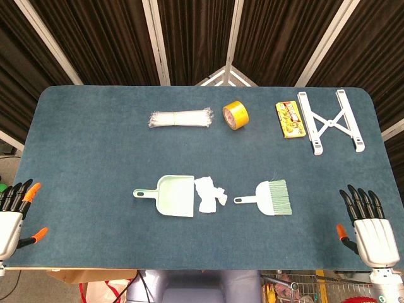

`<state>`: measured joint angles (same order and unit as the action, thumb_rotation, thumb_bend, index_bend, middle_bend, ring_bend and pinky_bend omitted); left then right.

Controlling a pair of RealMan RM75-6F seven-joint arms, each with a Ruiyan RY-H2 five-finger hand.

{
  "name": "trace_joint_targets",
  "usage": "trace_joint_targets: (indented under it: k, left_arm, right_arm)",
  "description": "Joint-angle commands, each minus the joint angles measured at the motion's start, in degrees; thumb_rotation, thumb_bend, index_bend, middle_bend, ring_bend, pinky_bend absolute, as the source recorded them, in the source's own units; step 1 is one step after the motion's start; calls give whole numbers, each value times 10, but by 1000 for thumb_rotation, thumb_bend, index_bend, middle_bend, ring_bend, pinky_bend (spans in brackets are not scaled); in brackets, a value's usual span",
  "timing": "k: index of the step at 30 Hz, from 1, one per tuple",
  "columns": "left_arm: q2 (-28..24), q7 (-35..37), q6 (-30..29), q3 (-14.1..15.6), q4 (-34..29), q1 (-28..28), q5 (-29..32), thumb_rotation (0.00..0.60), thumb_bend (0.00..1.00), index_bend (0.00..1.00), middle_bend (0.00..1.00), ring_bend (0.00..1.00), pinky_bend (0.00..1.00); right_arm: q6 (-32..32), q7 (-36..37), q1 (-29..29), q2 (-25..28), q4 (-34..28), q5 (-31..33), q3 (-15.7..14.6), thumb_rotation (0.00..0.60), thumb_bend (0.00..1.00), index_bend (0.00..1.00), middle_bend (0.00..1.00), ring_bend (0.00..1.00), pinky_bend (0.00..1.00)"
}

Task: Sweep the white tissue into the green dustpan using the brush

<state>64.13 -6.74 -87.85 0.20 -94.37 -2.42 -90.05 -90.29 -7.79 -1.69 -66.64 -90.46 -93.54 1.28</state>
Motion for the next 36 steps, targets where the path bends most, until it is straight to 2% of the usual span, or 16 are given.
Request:
trace_joint_targets:
  k: [1, 15, 21, 23, 26, 29, 31, 32, 36]
  left_arm:
    - [0, -1, 0, 0, 0, 0, 1, 600, 0, 0, 0, 0, 0]
    - [-3, -1, 3, 1, -6, 2, 5, 600, 0, 0, 0, 0, 0]
    - [-3, -1, 5, 1, -10, 2, 9, 600, 0, 0, 0, 0, 0]
    - [-2, -5, 6, 1, -11, 1, 9, 600, 0, 0, 0, 0, 0]
    - [0, -11, 6, 1, -10, 1, 8, 600, 0, 0, 0, 0, 0]
    - [3, -22, 5, -1, -9, 1, 11, 600, 0, 0, 0, 0, 0]
    - [4, -26, 6, -2, -9, 1, 15, 600, 0, 0, 0, 0, 0]
    - [5, -29, 7, -4, -10, 1, 18, 600, 0, 0, 0, 0, 0]
    - [9, -37, 9, -6, -10, 0, 23, 600, 0, 0, 0, 0, 0]
  right_arm:
    - [1, -1, 0, 0, 0, 0, -1, 600, 394, 0, 0, 0, 0]
    - [13, 1, -5, 7, -29, 7, 1, 600, 394, 0, 0, 0, 0]
    - [52, 2, -31, 21, -71, 32, 20, 600, 394, 0, 5, 12, 9]
    - [79, 1, -49, 26, -90, 52, 34, 600, 394, 0, 49, 66, 40]
    - [116, -8, -79, 30, -114, 79, 58, 600, 394, 0, 201, 235, 170]
    - [160, -26, -114, 29, -140, 112, 82, 600, 393, 8, 445, 506, 480]
    - [180, -39, -130, 26, -151, 128, 91, 600, 393, 68, 601, 660, 623]
    - [194, -51, -142, 24, -158, 138, 95, 600, 393, 113, 654, 712, 663]
    - [233, -100, -175, 6, -170, 162, 101, 600, 393, 256, 793, 841, 739]
